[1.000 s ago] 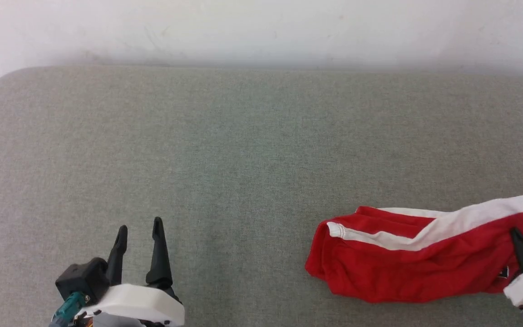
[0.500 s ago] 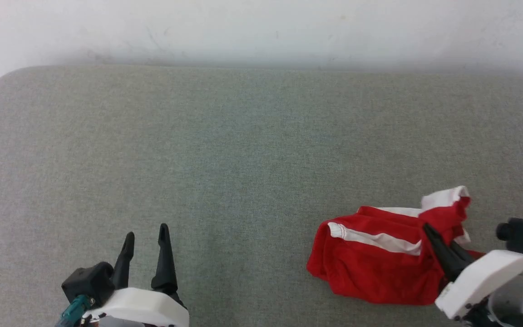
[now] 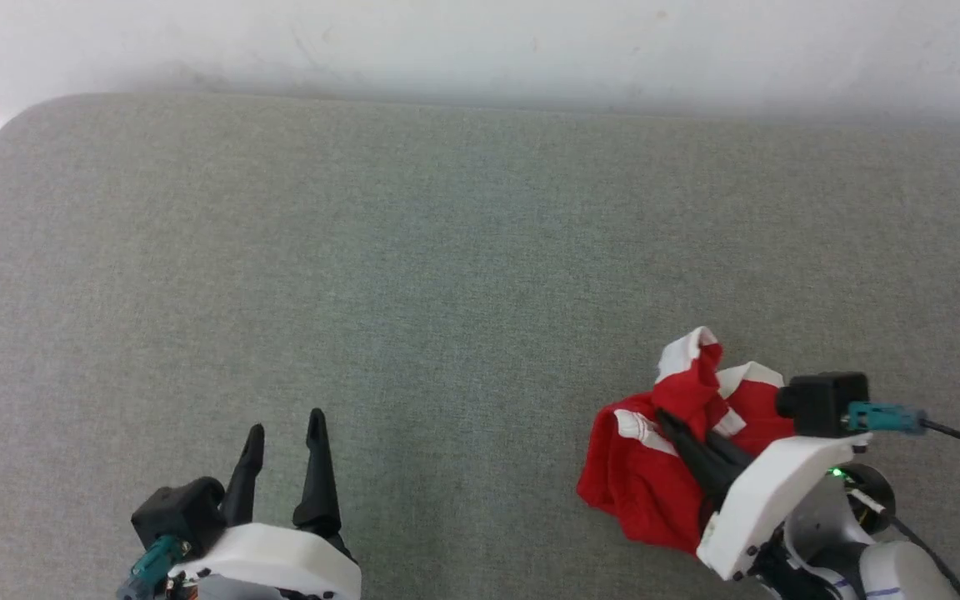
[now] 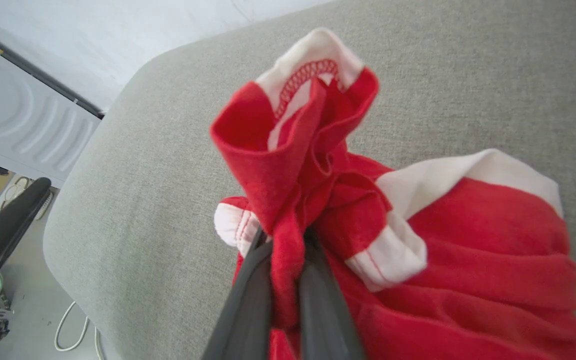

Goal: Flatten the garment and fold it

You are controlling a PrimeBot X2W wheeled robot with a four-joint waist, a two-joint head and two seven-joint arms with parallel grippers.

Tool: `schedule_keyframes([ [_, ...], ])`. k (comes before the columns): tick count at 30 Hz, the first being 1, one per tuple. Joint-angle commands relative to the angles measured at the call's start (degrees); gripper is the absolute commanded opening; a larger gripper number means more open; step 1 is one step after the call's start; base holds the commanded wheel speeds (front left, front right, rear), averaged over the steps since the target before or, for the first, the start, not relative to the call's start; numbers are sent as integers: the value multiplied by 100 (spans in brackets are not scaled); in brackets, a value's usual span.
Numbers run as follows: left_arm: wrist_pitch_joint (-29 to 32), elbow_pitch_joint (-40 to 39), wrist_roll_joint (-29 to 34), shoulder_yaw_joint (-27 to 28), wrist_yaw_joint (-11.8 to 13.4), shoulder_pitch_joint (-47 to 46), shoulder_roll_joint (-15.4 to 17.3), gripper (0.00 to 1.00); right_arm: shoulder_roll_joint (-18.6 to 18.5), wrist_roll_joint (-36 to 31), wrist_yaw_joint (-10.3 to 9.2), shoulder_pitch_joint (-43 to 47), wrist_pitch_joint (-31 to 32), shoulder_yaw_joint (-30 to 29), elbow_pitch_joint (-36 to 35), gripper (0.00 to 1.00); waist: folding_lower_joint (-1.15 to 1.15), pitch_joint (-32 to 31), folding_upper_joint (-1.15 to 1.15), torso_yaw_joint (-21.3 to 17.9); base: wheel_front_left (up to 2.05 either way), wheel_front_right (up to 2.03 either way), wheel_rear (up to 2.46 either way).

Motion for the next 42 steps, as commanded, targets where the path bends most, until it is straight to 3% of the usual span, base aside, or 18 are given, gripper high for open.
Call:
schedule_keyframes([
  [1,-40,37,-19,-16,-38,-113,-30,100,1,-59,-4,-113,14,69,83,0,0,17,0,18,0,0,0],
  [9,-79,193,-49,-59,-124,-186,-131,100,1,-196,-4,-386,-31,464,853,0,0,47,0,73,0,0,0],
  [15,-98,322,-63,-101,-188,-248,-194,100,1,-457,-4,-497,40,609,1536,9,0,18,0,77,0,0,0],
  [17,-104,356,-70,-106,-203,-259,-208,100,1,-610,-4,-540,90,653,1724,26,0,4,0,65,0,0,0],
  [18,-107,370,-74,-105,-209,-261,-214,100,1,-662,-4,-560,115,680,1785,40,0,-1,0,57,0,0,0],
  [19,-110,384,-80,-105,-218,-262,-219,100,1,-712,-4,-585,124,716,1814,84,0,-3,0,46,0,0,0],
  [20,-111,398,-88,-106,-227,-264,-223,100,1,-748,-4,-607,129,760,1820,100,0,-7,0,33,0,0,0],
  [26,-125,469,-138,-85,-265,-226,-230,100,1,-465,-4,-654,324,1169,1496,100,0,-79,0,-92,0,0,0],
  [31,-129,482,-179,-55,-268,-167,-209,100,1,-347,-4,-577,593,1219,791,100,0,-167,0,-206,0,0,0],
  [36,-116,445,-189,-50,-261,-114,-165,100,1,-391,-4,-326,809,851,104,100,0,-196,0,-288,0,0,0],
  [42,-69,366,-182,-63,-237,-78,-102,100,1,-589,-4,224,973,-146,-897,100,0,-166,0,-373,0,0,0],
])
